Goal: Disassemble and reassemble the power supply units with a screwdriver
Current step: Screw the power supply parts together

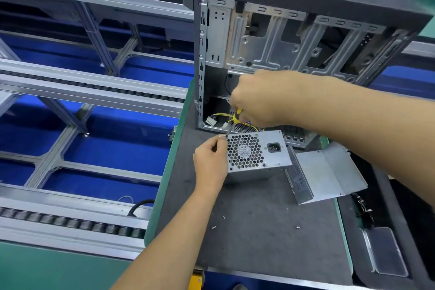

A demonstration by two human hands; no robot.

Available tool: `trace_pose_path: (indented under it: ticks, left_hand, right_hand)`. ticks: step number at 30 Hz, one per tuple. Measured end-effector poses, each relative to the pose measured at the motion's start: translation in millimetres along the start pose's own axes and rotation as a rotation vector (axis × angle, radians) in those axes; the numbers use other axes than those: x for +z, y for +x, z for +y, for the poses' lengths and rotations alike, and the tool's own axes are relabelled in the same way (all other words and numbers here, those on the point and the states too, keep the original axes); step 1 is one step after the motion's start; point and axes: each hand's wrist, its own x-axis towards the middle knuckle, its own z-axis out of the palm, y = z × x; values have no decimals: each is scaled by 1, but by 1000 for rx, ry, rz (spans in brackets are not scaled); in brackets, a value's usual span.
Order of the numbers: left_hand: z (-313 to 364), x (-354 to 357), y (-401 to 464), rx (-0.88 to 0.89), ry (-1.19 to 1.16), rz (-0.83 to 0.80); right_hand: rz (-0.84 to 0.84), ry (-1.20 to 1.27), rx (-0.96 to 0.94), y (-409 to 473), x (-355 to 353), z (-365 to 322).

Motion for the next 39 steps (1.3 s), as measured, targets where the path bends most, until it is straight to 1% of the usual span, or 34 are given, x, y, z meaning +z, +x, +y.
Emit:
trace_pose_path:
  ticks: [2, 6, 8, 10, 14, 16, 18, 21, 23, 26, 29, 31, 34, 35, 36, 38, 39]
  left_hand:
    - [0, 1, 0, -17, -5, 4]
    - [2, -1, -3, -17, 6, -1]
    - [4, -4, -1, -11, 19, 11]
    - [4, -4, 1, 5, 9, -9]
    - [3, -2, -4, -28, -37, -142]
    - [1, -6, -4, -111, -127, -202]
    - [0, -10, 0, -241, -260, -287]
    - [5, -13, 8, -410, -364, -336]
    - [11, -11, 13, -501, -378, -330]
    - [13, -8, 15, -506, -374, -310]
    - [13, -5, 13, -482, -335, -304]
    - [13, -4, 12, -475, -316, -304]
    - [12, -5, 12, -451, -286, -303]
    - [11, -5, 11, -447, -288, -301]
    - [12, -5, 11, -442, -294, -299]
    - [13, -3, 9, -426, -273, -307]
    - [12, -3, 8, -418, -257, -309]
  right_hand:
    - [-32, 81, 33, 3, -2, -6]
    - [-126, 309, 205, 17, -4, -8]
    - [-178, 411, 245, 14, -2, -2]
    - [-218, 358, 204, 5, 2, 3]
    - [-125, 113, 40, -4, 5, 11]
    - [-37, -27, -67, -3, 6, 10]
    - [19, -108, -153, -3, 7, 7]
    - [31, -177, -244, -5, 13, 5]
    - [14, -203, -250, -7, 16, 6]
    - [-7, -128, -151, -8, 17, 9]
    - [-82, 145, 31, -2, 15, 5]
    - [-158, 281, 144, 6, 9, 4]
    - [-179, 431, 219, 12, 1, 3]
    - [-179, 422, 200, 12, 1, 3]
    - [-187, 350, 164, 9, 1, 2]
    - [-150, 134, 51, 0, 1, 1]
    - [-100, -14, -36, -5, -1, 2]
